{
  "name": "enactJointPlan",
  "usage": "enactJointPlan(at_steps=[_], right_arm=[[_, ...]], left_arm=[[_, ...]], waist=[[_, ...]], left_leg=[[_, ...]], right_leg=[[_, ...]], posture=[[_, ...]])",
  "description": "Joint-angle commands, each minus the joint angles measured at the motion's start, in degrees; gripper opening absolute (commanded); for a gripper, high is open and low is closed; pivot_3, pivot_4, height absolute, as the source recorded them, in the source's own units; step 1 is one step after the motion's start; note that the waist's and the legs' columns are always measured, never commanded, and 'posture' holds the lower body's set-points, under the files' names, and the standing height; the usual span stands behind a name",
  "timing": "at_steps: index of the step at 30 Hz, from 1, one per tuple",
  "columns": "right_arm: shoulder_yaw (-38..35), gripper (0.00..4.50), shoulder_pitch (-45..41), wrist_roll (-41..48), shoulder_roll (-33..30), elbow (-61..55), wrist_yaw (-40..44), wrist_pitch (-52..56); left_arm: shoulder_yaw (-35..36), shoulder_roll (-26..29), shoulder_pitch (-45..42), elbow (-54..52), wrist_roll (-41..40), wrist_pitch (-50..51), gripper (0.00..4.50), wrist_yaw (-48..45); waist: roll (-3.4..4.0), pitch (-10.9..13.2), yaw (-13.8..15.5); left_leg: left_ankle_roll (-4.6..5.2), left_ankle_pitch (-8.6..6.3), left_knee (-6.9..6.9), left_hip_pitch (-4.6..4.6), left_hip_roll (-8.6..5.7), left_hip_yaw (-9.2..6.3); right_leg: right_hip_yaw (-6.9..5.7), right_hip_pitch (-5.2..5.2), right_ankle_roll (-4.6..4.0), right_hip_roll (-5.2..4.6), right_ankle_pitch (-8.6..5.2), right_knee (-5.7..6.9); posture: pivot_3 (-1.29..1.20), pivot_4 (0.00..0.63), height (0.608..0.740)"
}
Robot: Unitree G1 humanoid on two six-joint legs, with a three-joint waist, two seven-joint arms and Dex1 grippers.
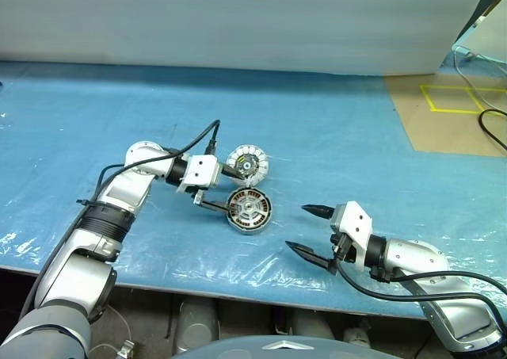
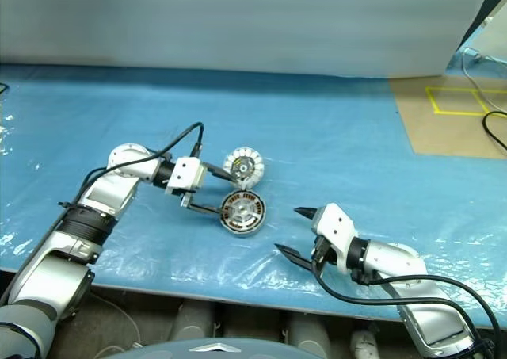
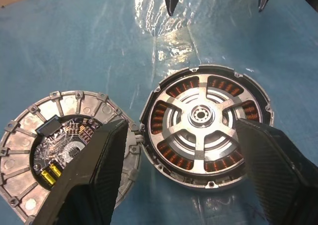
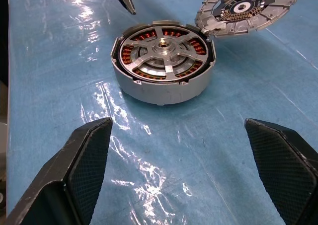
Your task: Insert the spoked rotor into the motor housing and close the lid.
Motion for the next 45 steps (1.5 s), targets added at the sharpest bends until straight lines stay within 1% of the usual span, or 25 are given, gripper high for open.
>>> enactJointPlan(at_steps=[1, 5, 9, 15, 17, 20, 25, 27, 30, 32, 34, 36, 39, 43, 45], right_arm=[[-0.67, 4.5, -1.2, 0.66, 0.06, -0.89, 0.43, -0.23], [-0.78, 4.5, -3.46, 1.34, -0.34, -1.18, 1.08, 0.79], [-1.45, 4.5, -6.05, 2.3, -0.83, -1.0, 2.24, 1.82], [-1.89, 4.5, -12.05, 4.43, -1.85, -0.01, 5.14, 3.67], [-1.51, 4.5, -13.93, 5.13, -2.04, -0.03, 5.85, 4.52], [-0.01, 4.5, -17.27, 6.21, -1.57, 0.17, 7.11, 6.2], [5.04, 4.5, -23.72, 6.25, 0.93, 2.01, 8.67, 8.16], [7.65, 4.5, -26.45, 5.35, 2.48, 4.09, 9.62, 7.82], [9.44, 4.5, -28.87, 4.47, 3.29, 7.57, 12.03, 5.81], [9.52, 4.1, -29.74, 4.06, 3.14, 10.58, 14.13, 3.45], [8.88, 3.62, -29.44, 2.87, 2.48, 17.84, 18.01, -2.83], [8.65, 2.93, -29.26, 2.09, 2.37, 22.38, 20.55, -7.14], [9.46, 1.94, -29.47, 0.6, 4.18, 27.83, 21.86, -11.68], [10.24, 0.6, -29.63, -1.28, 6.77, 30.99, 21.63, -14.46], [10.41, 0.06, -29.49, -1.92, 7.65, 31.27, 21.52, -15.14]], left_arm=[[2.61, 0.48, -0.09, -3.43, -3.23, 0.51, 3.61, 0.16], [4.27, 0.76, 2.05, -5.73, -4.93, 1.85, 3.61, 1.76], [6.51, 0.84, 5.75, -9.64, -6.74, 5.63, 3.61, 5.39], [10.68, -0.14, 16.64, -17.59, -8.36, 9.77, 3.61, 14.84], [11.28, 0.44, 19.94, -20.41, -8.96, 11.58, 3.61, 16.35], [12.17, 2.01, 24.59, -24.09, -9.71, 13.47, 3.61, 17.39], [13.26, 1.35, 28.53, -26.89, -9.56, 14.58, 3.61, 21.64], [13.46, 1.11, 30.12, -27.82, -9.33, 14.63, 3.61, 23.22], [13.86, 0.92, 31.74, -28.92, -9.31, 14.64, 3.61, 25.01], [14.06, 1.1, 32.95, -29.4, -9.12, 14.29, 3.63, 25.66], [14.25, 1.32, 34.74, -29.87, -8.68, 13.36, 3.63, 26.23], [14.22, 1.33, 35.68, -30.32, -8.42, 13.07, 3.63, 26.91], [14.32, 1.13, 37.11, -31.06, -8.39, 12.87, 3.63, 27.94], [14.18, 0.88, 38.63, -31.68, -8.14, 12.3, 3.63, 29.28], [14.18, 0.84, 39.19, -31.88, -8.1, 12.11, 3.63, 29.81]], waist=[[0.0, 0.0, 0.01], [0.0, 0.0, -0.13], [0.0, 0.0, -0.16], [0.0, 0.0, -0.24], [0.0, 0.0, -0.18], [0.0, 0.0, -0.16], [0.01, 0.0, -0.27], [0.01, 0.0, -0.47], [0.01, 0.0, -0.71], [0.01, 0.0, -0.69], [-0.01, -0.01, -0.85], [0.0, -0.01, -0.9], [0.0, -0.01, -1.29], [0.0, -0.01, -2.03], [0.0, 0.0, -2.2]], left_leg=[[0.0, 0.0, 0.0, 0.0, 0.0, 0.0], [0.0, 0.0, 0.0, 0.01, 0.0, 0.0], [0.0, 0.0, 0.0, -0.02, 0.01, 0.0], [0.01, -0.01, 0.0, -0.03, 0.03, 0.01], [0.02, -0.01, 0.0, -0.03, 0.03, 0.01], [0.06, -0.03, 0.01, -0.04, 0.04, 0.01], [0.09, -0.04, 0.04, -0.01, 0.04, 0.01], [0.08, -0.03, 0.04, 0.0, 0.05, 0.01], [0.06, -0.02, 0.04, -0.03, 0.05, 0.02], [0.05, -0.01, 0.05, -0.06, 0.03, 0.02], [0.06, -0.02, 0.08, -0.07, 0.02, 0.02], [0.1, -0.04, 0.09, -0.06, 0.04, 0.03], [0.12, -0.05, 0.09, -0.08, 0.07, 0.03], [0.19, -0.09, 0.19, -0.07, 0.07, 0.03], [0.21, -0.1, 0.2, -0.06, 0.08, 0.04]], right_leg=[[0.0, 0.0, 0.0, 0.0, 0.0, 0.0], [0.0, 0.0, 0.0, 0.0, 0.0, 0.01], [0.0, -0.03, 0.0, 0.01, 0.0, 0.01], [0.0, -0.06, -0.01, 0.02, -0.01, 0.01], [0.0, -0.06, -0.01, 0.02, -0.01, 0.02], [0.0, -0.06, -0.01, 0.02, -0.01, 0.01], [0.0, -0.05, -0.02, 0.02, -0.01, 0.06], [0.0, -0.05, -0.02, 0.02, -0.01, 0.07], [0.0, -0.07, -0.02, 0.03, -0.01, 0.07], [0.0, -0.07, -0.02, 0.02, -0.01, 0.05], [0.01, -0.07, -0.02, 0.01, -0.01, 0.06], [0.01, -0.05, -0.02, 0.01, -0.01, 0.05], [0.0, -0.1, -0.03, 0.03, -0.01, 0.1], [0.01, -0.1, -0.04, 0.04, -0.01, 0.18], [0.01, -0.11, -0.04, 0.04, -0.01, 0.22]], posture=[[0.0, 0.15, 0.74], [0.0, 0.15, 0.74], [0.0, 0.15, 0.74], [0.0, 0.15, 0.74], [0.0, 0.15, 0.74], [0.0, 0.15, 0.74], [0.0, 0.15, 0.74], [0.0, 0.15, 0.74], [0.0, 0.15, 0.74], [0.0, 0.15, 0.74], [0.0, 0.15, 0.74], [0.0, 0.15, 0.74], [0.0, 0.15, 0.74], [0.0, 0.15, 0.74], [0.0, 0.15, 0.74]])
